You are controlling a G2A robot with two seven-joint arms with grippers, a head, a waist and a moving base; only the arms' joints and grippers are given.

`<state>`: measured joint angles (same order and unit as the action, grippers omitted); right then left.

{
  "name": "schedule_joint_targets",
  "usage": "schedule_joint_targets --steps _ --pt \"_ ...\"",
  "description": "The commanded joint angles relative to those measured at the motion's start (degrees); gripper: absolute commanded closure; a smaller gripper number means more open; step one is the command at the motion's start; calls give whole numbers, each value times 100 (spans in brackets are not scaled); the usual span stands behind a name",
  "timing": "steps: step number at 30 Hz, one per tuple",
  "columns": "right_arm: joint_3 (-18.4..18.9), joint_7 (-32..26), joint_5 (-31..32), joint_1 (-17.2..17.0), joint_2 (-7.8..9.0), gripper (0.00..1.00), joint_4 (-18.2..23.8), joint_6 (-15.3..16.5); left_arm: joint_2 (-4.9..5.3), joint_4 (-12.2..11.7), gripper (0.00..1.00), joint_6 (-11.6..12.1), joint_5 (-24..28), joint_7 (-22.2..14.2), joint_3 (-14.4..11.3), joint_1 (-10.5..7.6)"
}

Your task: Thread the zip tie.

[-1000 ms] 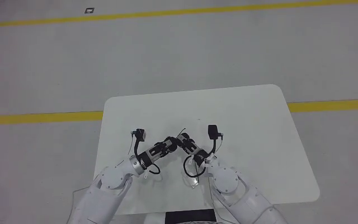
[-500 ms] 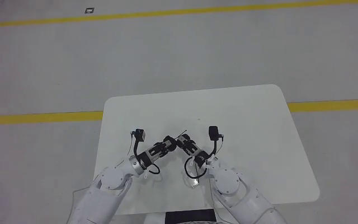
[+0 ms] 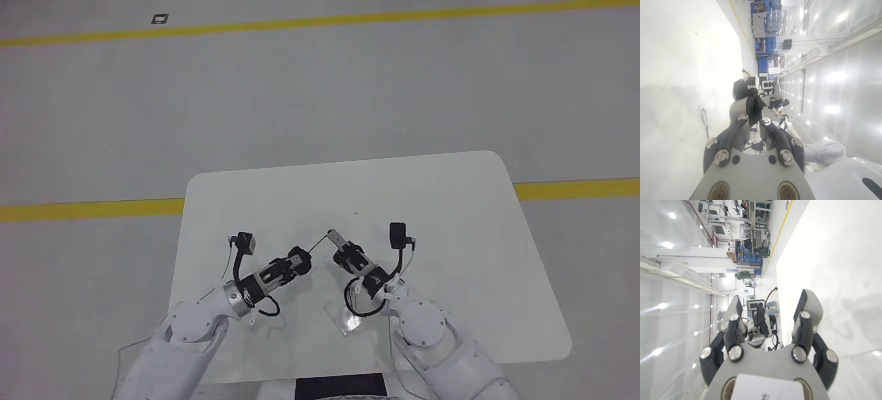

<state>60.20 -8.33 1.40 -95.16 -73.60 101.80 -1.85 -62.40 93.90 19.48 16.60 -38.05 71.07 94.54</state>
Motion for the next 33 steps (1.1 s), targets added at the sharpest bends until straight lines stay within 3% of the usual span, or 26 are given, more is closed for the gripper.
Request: schedule_joint_targets --steps 1,3,14,17,23,27,33 --pt "83 -233 -63 -16 22 0 15 6 33 31 100 0 69 -287 86 42" --pt "83 -233 -63 -16 22 0 15 6 72 30 100 0 -96 -466 203 27" --pt "83 -233 -63 -16 22 0 15 6 73 -13 100 -35 -111 -374 195 -3" --pt "249 -630 -656 10 34 0 -127 112 113 -118 100 -93 645 -1036 317 0" --pt "531 -1988 -1468 297 98 0 -649 340 230 -520 100 -7 1412 -2353 678 -23" --pt "462 -2685 -1756 574 106 0 -993 382 279 -880 100 0 1795 -3366 695 -202" --pt "224 -3294 -1924 849 91 0 -1315 535 286 -1300 100 -35 1880 -3842 506 -498"
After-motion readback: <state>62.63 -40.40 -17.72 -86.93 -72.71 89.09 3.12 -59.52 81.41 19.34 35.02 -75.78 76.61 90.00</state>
